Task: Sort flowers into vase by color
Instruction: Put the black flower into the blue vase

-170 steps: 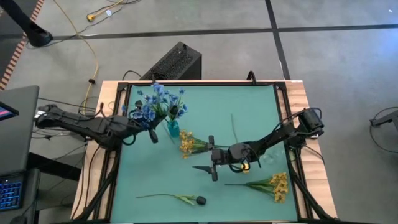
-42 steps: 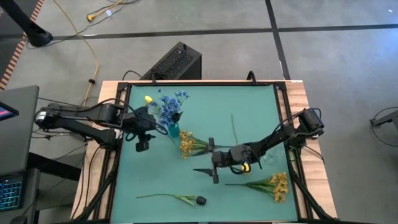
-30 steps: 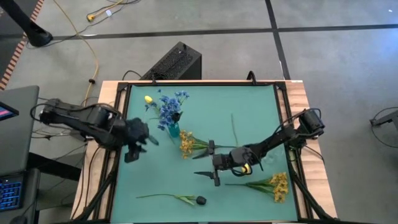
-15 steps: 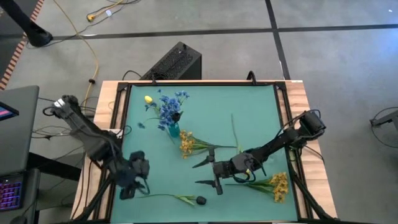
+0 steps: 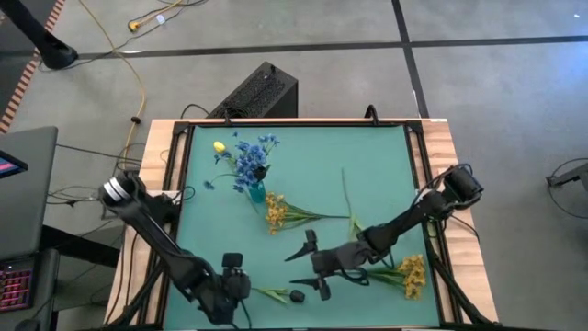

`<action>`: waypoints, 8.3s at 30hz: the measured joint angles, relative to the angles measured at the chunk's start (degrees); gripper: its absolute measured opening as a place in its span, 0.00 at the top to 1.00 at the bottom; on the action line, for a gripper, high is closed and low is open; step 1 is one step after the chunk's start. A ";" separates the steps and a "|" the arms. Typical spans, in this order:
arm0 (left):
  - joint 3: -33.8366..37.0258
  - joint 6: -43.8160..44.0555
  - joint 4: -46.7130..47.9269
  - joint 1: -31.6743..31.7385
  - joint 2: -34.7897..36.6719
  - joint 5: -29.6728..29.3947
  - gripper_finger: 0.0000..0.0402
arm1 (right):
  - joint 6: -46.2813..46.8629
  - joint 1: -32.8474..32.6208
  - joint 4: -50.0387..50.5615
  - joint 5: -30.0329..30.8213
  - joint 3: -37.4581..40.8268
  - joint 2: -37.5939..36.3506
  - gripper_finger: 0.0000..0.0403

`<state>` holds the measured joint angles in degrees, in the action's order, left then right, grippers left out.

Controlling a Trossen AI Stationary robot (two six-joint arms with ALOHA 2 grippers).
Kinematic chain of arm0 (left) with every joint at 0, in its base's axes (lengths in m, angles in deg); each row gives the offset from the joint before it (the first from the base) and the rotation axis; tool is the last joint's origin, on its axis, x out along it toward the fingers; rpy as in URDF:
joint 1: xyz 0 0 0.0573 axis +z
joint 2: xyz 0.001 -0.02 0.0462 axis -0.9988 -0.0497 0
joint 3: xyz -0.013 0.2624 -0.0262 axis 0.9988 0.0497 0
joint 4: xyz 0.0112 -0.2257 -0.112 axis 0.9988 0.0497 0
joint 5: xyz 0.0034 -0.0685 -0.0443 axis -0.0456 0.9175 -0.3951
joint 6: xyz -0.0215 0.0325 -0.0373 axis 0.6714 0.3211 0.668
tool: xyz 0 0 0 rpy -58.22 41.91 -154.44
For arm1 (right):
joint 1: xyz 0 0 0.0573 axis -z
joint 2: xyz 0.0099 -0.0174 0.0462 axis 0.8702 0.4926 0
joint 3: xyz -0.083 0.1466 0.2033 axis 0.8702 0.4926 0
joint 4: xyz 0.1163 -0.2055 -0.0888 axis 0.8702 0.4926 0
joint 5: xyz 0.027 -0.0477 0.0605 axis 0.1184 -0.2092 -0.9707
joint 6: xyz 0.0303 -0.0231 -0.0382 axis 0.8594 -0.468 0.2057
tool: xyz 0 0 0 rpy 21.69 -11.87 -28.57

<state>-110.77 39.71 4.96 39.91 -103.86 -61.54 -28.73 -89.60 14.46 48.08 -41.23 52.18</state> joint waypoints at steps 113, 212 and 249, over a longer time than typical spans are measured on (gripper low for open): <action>30.36 -69.99 -76.00 22.59 28.20 -4.94 1.00 | 5.28 1.14 26.50 27.74 -2.17 -6.58 0.26; 30.42 -27.50 -16.90 14.60 54.41 -14.24 0.57 | -9.82 32.61 -28.74 -18.21 6.29 -2.25 0.95; 48.59 -31.17 -36.93 49.33 51.24 -10.48 0.58 | -12.35 34.59 -37.38 -17.78 6.23 3.72 0.95</action>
<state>-62.18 8.54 -31.97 89.24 -52.63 -72.01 -41.08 -55.01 -22.92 30.29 -35.01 55.89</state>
